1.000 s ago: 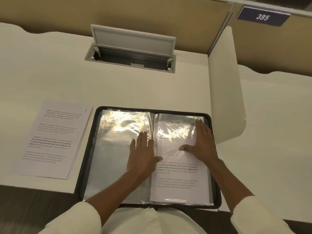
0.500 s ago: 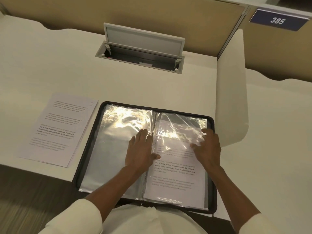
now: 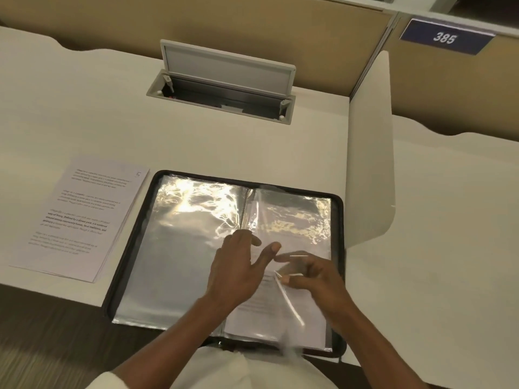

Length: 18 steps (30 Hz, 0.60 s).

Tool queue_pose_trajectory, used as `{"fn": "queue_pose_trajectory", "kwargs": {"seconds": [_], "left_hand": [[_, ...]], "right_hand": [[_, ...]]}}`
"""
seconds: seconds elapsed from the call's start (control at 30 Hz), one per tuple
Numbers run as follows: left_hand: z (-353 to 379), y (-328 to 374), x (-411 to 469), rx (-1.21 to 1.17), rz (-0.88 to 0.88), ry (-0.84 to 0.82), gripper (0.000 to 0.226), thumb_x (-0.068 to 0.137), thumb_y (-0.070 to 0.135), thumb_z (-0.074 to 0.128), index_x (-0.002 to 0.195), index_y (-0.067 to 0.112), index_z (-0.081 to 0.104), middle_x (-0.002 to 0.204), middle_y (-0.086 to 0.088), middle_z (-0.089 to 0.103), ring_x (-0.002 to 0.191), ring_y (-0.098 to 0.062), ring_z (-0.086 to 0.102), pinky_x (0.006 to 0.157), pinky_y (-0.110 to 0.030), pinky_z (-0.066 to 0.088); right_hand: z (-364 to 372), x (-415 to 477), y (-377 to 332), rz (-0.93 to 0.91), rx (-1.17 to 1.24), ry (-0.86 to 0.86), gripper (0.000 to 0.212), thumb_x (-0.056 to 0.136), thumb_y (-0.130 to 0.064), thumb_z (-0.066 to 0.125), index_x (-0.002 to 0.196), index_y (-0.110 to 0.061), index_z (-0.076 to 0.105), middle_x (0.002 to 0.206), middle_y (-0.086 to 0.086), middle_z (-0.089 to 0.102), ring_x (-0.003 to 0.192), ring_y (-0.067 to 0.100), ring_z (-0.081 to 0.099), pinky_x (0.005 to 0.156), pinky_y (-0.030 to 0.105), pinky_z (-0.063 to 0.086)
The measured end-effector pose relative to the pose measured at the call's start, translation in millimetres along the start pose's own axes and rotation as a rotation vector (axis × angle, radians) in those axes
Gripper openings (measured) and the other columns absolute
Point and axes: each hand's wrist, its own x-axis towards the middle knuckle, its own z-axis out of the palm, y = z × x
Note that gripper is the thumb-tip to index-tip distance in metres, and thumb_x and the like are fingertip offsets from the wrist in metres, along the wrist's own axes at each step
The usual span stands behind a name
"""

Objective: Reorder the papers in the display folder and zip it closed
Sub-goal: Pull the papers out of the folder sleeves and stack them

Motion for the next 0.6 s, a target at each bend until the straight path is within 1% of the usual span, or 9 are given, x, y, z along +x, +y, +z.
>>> {"fn": "queue_pose_trajectory", "kwargs": {"seconds": [0.07, 0.17, 0.27, 0.33, 0.4, 0.43, 0.53, 0.57, 0.6], "left_hand": [[-10, 24, -7, -0.097, -0.086, -0.051, 0.097, 0.076, 0.103, 0.023, 0.132, 0.032, 0.056, 0.131, 0.016, 0.062, 0.114, -0.008, 0.061, 0.096, -0.038, 0.052], [-29, 48, -13, -0.119, -0.173, -0.105, 0.133, 0.049, 0.115, 0.034, 0.153, 0.032, 0.038, 0.143, 0.009, 0.062, 0.123, -0.018, 0.065, 0.103, -0.045, 0.054], [-52, 49, -11, -0.115, -0.237, -0.151, 0.137, 0.038, 0.112, 0.056, 0.152, 0.038, 0.033, 0.136, 0.009, 0.067, 0.121, -0.020, 0.066, 0.103, -0.050, 0.055], [-67, 43, -6, -0.149, -0.293, -0.206, 0.121, 0.043, 0.098, 0.075, 0.142, 0.038, 0.039, 0.123, 0.013, 0.069, 0.112, -0.017, 0.067, 0.094, -0.043, 0.057], [-79, 35, -3, -0.178, -0.343, -0.217, 0.093, 0.061, 0.073, 0.089, 0.135, 0.038, 0.046, 0.119, 0.014, 0.064, 0.107, -0.016, 0.066, 0.080, -0.036, 0.052], [-83, 28, -1, -0.179, -0.353, -0.189, 0.076, 0.072, 0.059, 0.091, 0.133, 0.035, 0.052, 0.118, 0.013, 0.065, 0.105, -0.017, 0.067, 0.078, -0.036, 0.052], [-95, 0, 7, -0.216, -0.387, -0.016, 0.017, 0.096, 0.022, 0.078, 0.111, 0.022, 0.071, 0.101, 0.007, 0.078, 0.089, -0.018, 0.077, 0.085, -0.044, 0.062], [-101, -11, 10, -0.230, -0.402, 0.016, 0.009, 0.100, 0.012, 0.071, 0.104, 0.019, 0.073, 0.090, 0.004, 0.080, 0.083, -0.019, 0.079, 0.080, -0.042, 0.063], [-107, -21, 13, -0.224, -0.427, 0.033, 0.014, 0.102, 0.006, 0.065, 0.100, 0.016, 0.075, 0.082, 0.001, 0.080, 0.079, -0.022, 0.079, 0.075, -0.038, 0.061]], "right_hand": [[12, -1, -8, -0.037, 0.044, -0.112, 0.040, 0.085, -0.004, 0.077, 0.124, -0.014, 0.075, 0.126, -0.001, 0.075, 0.124, 0.019, 0.067, 0.100, 0.036, 0.052], [27, -1, -21, -0.071, 0.079, -0.268, 0.057, 0.085, 0.006, 0.067, 0.139, -0.014, 0.065, 0.139, -0.001, 0.068, 0.134, 0.023, 0.059, 0.106, 0.042, 0.051], [37, 1, -27, -0.103, 0.077, -0.389, 0.070, 0.086, 0.015, 0.064, 0.148, -0.016, 0.055, 0.145, 0.000, 0.063, 0.136, 0.028, 0.057, 0.112, 0.041, 0.048], [42, 3, -26, -0.119, 0.064, -0.417, 0.072, 0.083, 0.007, 0.067, 0.150, -0.017, 0.053, 0.149, 0.002, 0.059, 0.138, 0.029, 0.053, 0.116, 0.042, 0.045], [46, 4, -23, -0.131, 0.059, -0.426, 0.072, 0.080, 0.003, 0.068, 0.149, -0.014, 0.054, 0.152, 0.003, 0.056, 0.141, 0.027, 0.051, 0.117, 0.048, 0.044], [47, 5, -20, -0.141, 0.051, -0.429, 0.073, 0.080, 0.001, 0.068, 0.150, -0.012, 0.053, 0.154, 0.003, 0.054, 0.143, 0.026, 0.049, 0.117, 0.051, 0.044], [46, 11, -14, -0.160, -0.004, -0.418, 0.073, 0.083, -0.007, 0.071, 0.153, -0.015, 0.049, 0.156, -0.002, 0.052, 0.146, 0.021, 0.046, 0.118, 0.053, 0.043], [43, 15, -10, -0.165, -0.042, -0.394, 0.071, 0.084, -0.012, 0.073, 0.152, -0.017, 0.051, 0.155, -0.005, 0.053, 0.146, 0.019, 0.046, 0.118, 0.052, 0.043], [39, 19, -5, -0.165, -0.078, -0.367, 0.070, 0.084, -0.018, 0.075, 0.150, -0.021, 0.052, 0.154, -0.009, 0.054, 0.145, 0.016, 0.047, 0.118, 0.051, 0.043]]}}
